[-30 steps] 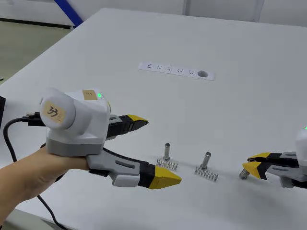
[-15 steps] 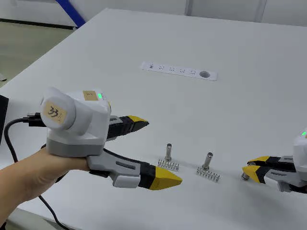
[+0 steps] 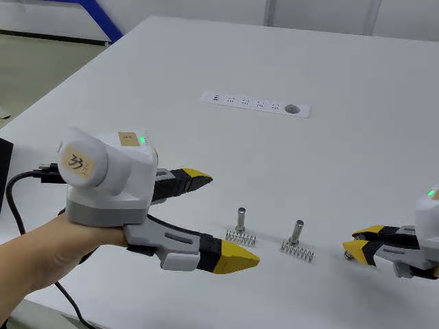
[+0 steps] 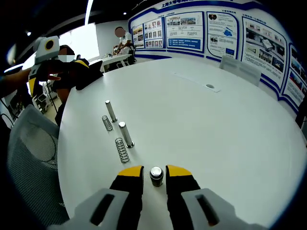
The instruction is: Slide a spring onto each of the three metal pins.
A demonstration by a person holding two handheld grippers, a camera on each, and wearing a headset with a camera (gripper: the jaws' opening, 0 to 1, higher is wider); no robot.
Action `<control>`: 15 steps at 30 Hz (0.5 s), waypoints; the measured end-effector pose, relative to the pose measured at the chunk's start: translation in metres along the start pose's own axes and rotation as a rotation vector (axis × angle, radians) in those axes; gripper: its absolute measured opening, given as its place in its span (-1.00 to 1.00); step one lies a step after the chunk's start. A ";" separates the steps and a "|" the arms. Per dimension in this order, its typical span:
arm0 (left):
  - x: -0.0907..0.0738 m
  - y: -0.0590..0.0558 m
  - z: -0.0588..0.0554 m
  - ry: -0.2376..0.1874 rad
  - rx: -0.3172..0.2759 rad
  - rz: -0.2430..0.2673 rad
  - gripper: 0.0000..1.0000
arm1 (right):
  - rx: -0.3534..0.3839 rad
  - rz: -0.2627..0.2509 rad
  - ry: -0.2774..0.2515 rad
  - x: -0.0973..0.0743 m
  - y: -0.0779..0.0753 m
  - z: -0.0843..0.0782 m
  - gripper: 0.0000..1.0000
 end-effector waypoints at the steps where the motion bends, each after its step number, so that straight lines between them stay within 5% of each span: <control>1: 0.000 0.000 0.000 0.000 0.000 0.000 0.81 | -0.002 -0.003 -0.001 -0.001 0.000 0.000 -0.61; 9: -0.002 -0.001 0.001 -0.001 0.001 0.000 0.82 | 0.042 -0.023 -0.071 -0.015 -0.002 0.011 -0.55; 15: -0.002 -0.001 0.000 0.000 0.001 0.004 0.81 | 0.009 -0.031 -0.128 -0.027 0.008 0.031 -0.55</control>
Point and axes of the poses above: the centre of the closed fingertips' face, and the gripper's own axes: x roughly forward along the fingers, y roughly to its left, z roughly out of its top, the point moved 9 cm from there along -x, roughly backward along the fingers, and after that the axes turned 6 degrees about y, right-handed, at the moved point
